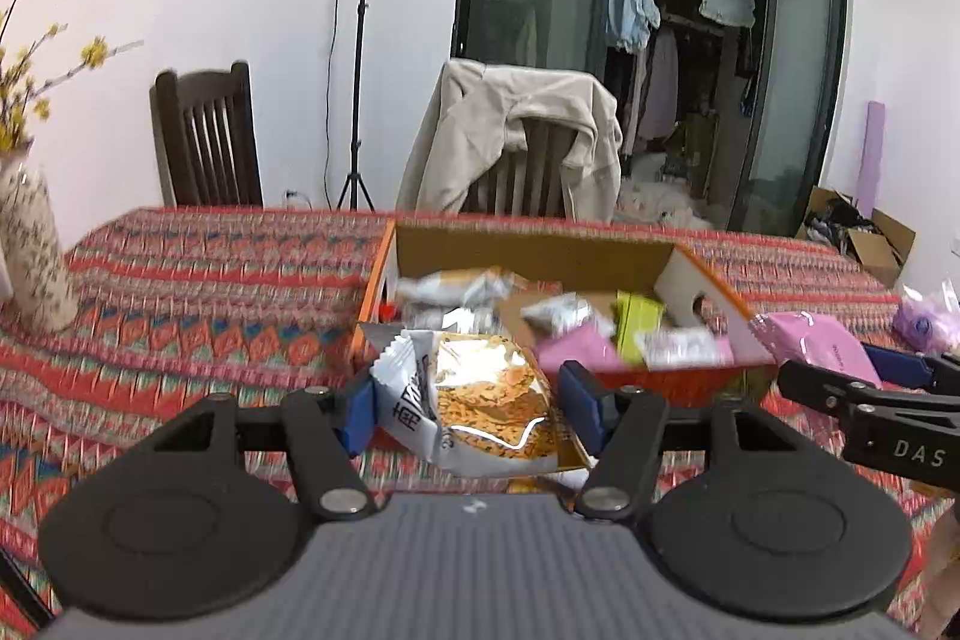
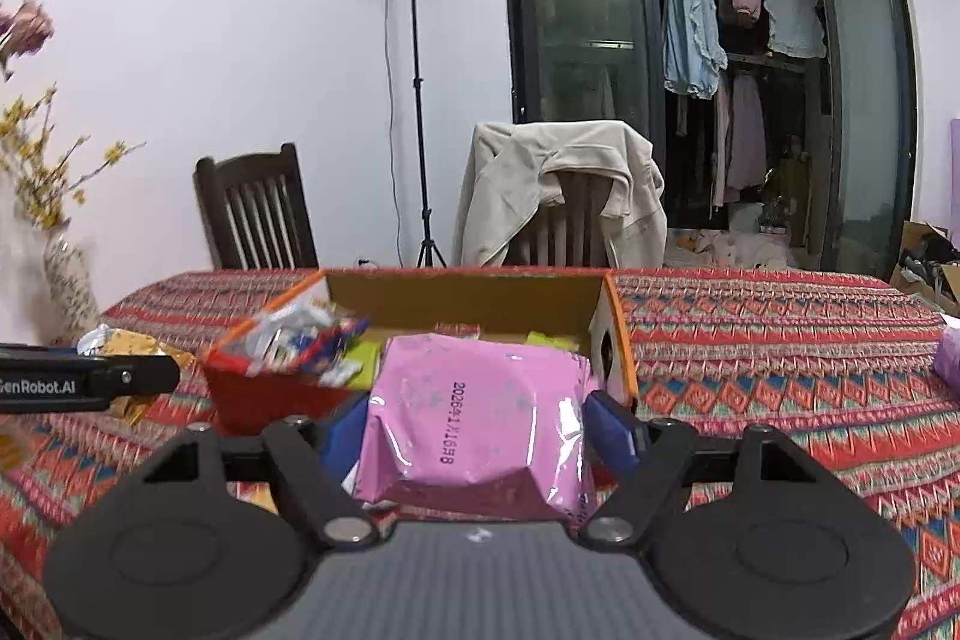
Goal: Organize snacks
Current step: 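Carry the pink packet and cracker packet into the box and open both grippers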
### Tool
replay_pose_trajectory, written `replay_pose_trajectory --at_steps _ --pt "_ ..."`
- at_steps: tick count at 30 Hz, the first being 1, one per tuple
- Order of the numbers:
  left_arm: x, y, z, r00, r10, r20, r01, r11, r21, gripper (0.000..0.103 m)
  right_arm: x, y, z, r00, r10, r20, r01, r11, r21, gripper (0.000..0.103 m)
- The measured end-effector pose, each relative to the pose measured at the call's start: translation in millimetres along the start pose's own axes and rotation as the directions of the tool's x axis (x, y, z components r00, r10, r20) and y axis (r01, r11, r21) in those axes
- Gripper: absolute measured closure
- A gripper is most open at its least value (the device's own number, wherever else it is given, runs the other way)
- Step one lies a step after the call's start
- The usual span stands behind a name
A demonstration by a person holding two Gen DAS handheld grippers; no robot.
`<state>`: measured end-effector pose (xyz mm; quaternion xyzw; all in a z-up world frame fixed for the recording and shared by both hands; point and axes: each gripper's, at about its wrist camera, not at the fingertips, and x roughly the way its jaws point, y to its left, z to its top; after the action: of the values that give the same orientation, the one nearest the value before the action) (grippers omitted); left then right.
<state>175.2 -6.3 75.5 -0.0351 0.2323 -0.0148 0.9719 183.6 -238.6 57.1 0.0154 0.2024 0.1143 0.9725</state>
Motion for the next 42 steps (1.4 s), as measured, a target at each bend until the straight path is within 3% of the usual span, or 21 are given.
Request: replay_pose_trajectory --at_steps 14,20,27,29,31,33,36,42 --pt "81.9 -11.1 64.3 0.997 0.068 0.041 -0.065 0.995 -0.073 0.040 87.7 -4.6 59.2 0.999 -0.047 0.022 0.046 0.998 0.039 0.027" --pt "123.6 -7.5 61.4 0.991 0.127 0.044 -0.123 0.989 -0.077 0.040 130.5 -10.0 58.9 0.998 -0.066 -0.005 0.066 0.996 0.056 0.027" --pt "149.4 1.4 43.9 0.993 0.115 0.035 -0.112 0.991 -0.076 0.039 155.9 -20.9 40.4 0.997 -0.066 -0.035 0.068 0.995 0.067 0.027" --pt "149.2 3.3 42.5 0.993 0.107 0.048 -0.103 0.992 -0.073 0.034 155.3 -23.0 38.4 0.998 -0.058 -0.037 0.060 0.996 0.063 0.026" --pt "146.3 6.7 42.5 0.994 0.090 0.063 -0.085 0.993 -0.088 0.010 155.6 -24.4 37.8 0.998 -0.050 -0.041 0.053 0.996 0.067 0.022" --pt "139.6 9.3 42.0 0.990 0.098 0.101 -0.087 0.991 -0.103 0.000 155.7 -26.2 36.7 0.998 -0.043 -0.042 0.047 0.996 0.074 0.017" --pt "133.7 10.0 42.2 0.987 0.092 0.128 -0.078 0.991 -0.113 0.000 155.8 -28.0 36.7 0.998 -0.026 -0.049 0.030 0.996 0.078 0.000" --pt "128.8 8.0 43.6 0.985 0.098 0.144 -0.082 0.990 -0.112 0.000 151.4 -27.6 38.1 0.999 -0.024 -0.031 0.026 0.996 0.083 0.000"
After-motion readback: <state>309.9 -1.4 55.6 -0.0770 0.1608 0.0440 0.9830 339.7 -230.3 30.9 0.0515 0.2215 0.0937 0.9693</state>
